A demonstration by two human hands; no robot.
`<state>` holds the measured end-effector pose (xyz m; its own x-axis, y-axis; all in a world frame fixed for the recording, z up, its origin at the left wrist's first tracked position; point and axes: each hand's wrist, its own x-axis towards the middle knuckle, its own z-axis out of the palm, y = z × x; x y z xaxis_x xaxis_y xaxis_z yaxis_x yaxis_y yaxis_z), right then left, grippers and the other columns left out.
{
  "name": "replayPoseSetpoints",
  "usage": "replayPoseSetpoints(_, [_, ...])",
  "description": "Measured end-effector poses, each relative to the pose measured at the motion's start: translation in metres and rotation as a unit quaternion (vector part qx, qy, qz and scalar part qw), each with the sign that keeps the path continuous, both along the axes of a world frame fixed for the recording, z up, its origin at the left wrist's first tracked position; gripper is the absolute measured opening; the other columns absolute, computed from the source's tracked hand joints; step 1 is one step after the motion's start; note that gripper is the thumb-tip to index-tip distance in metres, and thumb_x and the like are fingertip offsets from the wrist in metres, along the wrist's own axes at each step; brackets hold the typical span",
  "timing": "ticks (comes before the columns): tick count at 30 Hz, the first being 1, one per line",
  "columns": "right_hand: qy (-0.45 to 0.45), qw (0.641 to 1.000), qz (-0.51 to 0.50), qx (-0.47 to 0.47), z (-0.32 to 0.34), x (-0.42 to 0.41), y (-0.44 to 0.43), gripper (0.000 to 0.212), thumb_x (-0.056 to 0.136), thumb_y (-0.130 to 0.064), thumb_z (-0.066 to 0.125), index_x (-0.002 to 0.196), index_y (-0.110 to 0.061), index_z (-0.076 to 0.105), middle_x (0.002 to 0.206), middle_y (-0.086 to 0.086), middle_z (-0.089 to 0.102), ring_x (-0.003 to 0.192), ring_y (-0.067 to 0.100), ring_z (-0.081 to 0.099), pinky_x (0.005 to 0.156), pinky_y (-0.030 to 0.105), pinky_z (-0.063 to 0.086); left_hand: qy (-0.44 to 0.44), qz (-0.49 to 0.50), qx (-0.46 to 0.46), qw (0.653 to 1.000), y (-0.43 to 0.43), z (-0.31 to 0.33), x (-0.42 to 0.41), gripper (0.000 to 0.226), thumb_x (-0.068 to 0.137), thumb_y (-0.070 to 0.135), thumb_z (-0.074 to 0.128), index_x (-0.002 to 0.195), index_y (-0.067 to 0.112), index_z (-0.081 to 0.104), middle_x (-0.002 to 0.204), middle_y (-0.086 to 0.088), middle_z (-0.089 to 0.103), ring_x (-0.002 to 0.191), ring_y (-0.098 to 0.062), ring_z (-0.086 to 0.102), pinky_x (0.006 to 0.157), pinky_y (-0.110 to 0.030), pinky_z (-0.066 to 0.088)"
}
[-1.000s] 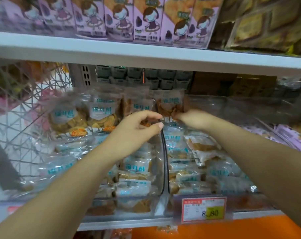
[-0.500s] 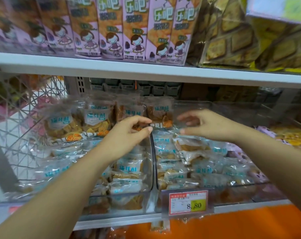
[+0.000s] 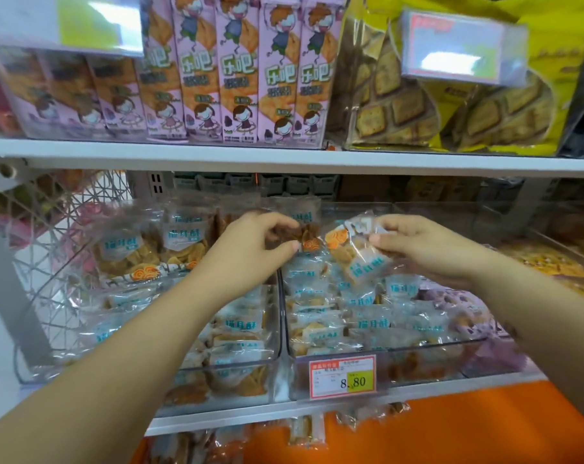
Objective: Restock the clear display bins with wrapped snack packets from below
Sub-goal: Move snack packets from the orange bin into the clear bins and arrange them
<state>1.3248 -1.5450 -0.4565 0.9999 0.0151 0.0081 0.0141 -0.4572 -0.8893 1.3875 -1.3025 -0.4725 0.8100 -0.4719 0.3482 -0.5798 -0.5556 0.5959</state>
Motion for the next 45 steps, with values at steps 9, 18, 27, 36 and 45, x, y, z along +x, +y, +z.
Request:
replayPoseSetpoints(9, [0.070, 0.966, 0.062, 0.240, 0.008, -0.020, 0.023, 0.040, 0.076, -0.023, 0.059, 0.114, -0.009, 0.060, 0.105, 0.011, 0.070, 0.095, 0.022, 0.069, 0.076, 0.033, 0.058, 0.210, -0.072, -0.184, 0.957, -0.029, 0.011, -0.026, 0.022, 0.086, 0.020, 0.068, 0.104, 0.016, 0.057, 0.084, -0.001, 0.071, 0.071, -0.005, 0.068, 0.067, -0.021, 0.054])
replayPoseSetpoints(18, [-0.027, 0.961, -0.029, 0.273, 0.001, -0.011, 0.026, 0.030, 0.072, -0.019, 0.066, 0.097, -0.003, 0.067, 0.087, 0.008, 0.072, 0.077, 0.014, 0.068, 0.067, 0.026, 0.056, 0.210, -0.135, 0.062, 0.966, -0.012, 0.025, -0.022, 0.044, 0.075, 0.045, 0.076, 0.104, 0.013, 0.066, 0.100, -0.001, 0.072, 0.095, -0.019, 0.068, 0.097, -0.042, 0.049])
replayPoseSetpoints(27, [-0.085, 0.996, 0.014, 0.026, 0.010, -0.021, 0.029, 0.004, 0.086, -0.012, 0.065, 0.089, -0.011, 0.068, 0.077, 0.000, 0.072, 0.073, 0.008, 0.067, 0.070, 0.021, 0.053, 0.109, -0.077, -0.106, 0.985, -0.016, 0.026, -0.028, 0.009, 0.087, 0.020, 0.067, 0.078, 0.023, 0.069, 0.063, 0.010, 0.066, 0.062, -0.001, 0.060, 0.072, -0.024, 0.053])
replayPoseSetpoints(36, [-0.115, 0.991, -0.023, 0.065, 0.010, -0.023, 0.036, 0.014, 0.083, -0.017, 0.068, 0.096, -0.017, 0.064, 0.086, 0.005, 0.074, 0.077, 0.019, 0.072, 0.062, 0.031, 0.059, 0.068, -0.086, -0.015, 0.994, -0.013, 0.025, -0.029, 0.009, 0.086, 0.031, 0.067, 0.095, 0.033, 0.068, 0.083, 0.013, 0.070, 0.077, 0.001, 0.064, 0.082, -0.023, 0.052])
replayPoseSetpoints(45, [0.033, 0.973, -0.019, 0.228, -0.006, -0.014, 0.031, 0.050, 0.065, -0.025, 0.072, 0.112, -0.018, 0.055, 0.089, 0.000, 0.073, 0.080, 0.014, 0.069, 0.072, 0.029, 0.057, 0.102, -0.014, -0.152, 0.983, -0.011, 0.012, -0.020, 0.011, 0.086, 0.021, 0.068, 0.080, 0.027, 0.062, 0.080, -0.002, 0.069, 0.069, -0.011, 0.060, 0.069, -0.025, 0.045])
